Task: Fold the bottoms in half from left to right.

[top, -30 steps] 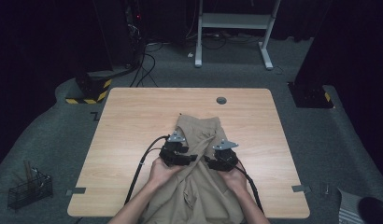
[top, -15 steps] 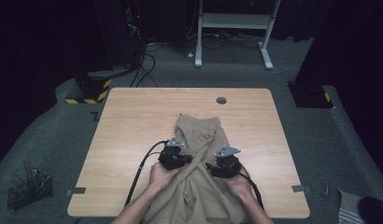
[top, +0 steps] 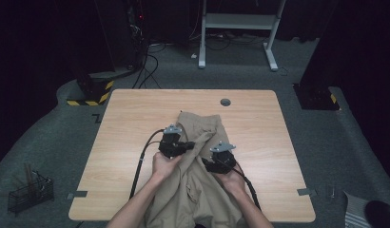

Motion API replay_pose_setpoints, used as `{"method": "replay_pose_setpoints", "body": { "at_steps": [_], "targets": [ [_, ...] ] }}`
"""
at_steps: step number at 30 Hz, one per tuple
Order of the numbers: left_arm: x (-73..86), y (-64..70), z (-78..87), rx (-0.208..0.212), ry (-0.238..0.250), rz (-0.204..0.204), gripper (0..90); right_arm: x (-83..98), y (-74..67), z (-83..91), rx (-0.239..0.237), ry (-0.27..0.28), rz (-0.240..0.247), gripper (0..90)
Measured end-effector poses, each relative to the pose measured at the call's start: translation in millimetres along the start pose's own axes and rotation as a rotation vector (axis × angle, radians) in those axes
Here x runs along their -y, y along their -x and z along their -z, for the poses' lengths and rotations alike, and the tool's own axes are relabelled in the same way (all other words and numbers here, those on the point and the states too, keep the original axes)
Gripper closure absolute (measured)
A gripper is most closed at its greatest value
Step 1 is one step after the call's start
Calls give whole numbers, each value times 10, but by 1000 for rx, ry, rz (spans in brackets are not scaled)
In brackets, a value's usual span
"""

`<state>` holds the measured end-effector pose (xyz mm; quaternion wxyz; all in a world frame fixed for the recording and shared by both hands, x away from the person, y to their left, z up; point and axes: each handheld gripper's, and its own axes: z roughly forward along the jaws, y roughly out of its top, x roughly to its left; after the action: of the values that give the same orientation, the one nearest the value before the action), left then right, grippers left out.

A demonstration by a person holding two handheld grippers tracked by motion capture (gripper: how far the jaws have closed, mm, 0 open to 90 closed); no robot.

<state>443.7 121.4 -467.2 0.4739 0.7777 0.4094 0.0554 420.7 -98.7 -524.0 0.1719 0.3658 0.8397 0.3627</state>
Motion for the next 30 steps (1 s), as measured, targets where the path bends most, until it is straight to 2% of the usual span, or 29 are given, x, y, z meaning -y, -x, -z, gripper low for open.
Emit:
{"method": "replay_pose_setpoints", "body": {
  "at_steps": [2, 5, 9, 10, 13, 15, 17, 19, 24, 27, 30],
  "targets": [
    [-74, -8, -27, 6, 15, -1, 896, -69, -1, -75, 10, -1, -10, 423],
    [-132, -19, -147, 4, 8, 2, 895, -161, -1, -175, 26, -2, -22, 423],
    [-119, -45, -261, -3, -16, 13, 879, -217, 25, -236, 31, -3, -34, 423],
    [-109, -45, -255, -6, -19, 7, 839, -216, 30, -235, 29, -2, -32, 422],
    [-76, -15, -150, -29, -11, -14, 670, -189, 56, -182, 40, -11, -42, 421],
    [-48, 4, -41, -34, -18, -20, 568, -153, 89, -79, 44, 11, -56, 424],
    [2, 16, 83, -47, -17, -30, 502, -122, 116, 56, 35, 34, -71, 425],
    [71, 12, 200, -47, -18, -26, 457, -80, 118, 183, 29, 35, -49, 424],
    [333, 19, 383, -46, -36, -28, 423, 60, 75, 301, 20, 10, 1, 421],
    [458, 31, 393, -42, -48, -22, 429, 126, 64, 288, 20, -4, 16, 420],
    [537, 41, 339, -36, -64, -13, 468, 164, 49, 226, 16, -23, 11, 417]
  ]
}}
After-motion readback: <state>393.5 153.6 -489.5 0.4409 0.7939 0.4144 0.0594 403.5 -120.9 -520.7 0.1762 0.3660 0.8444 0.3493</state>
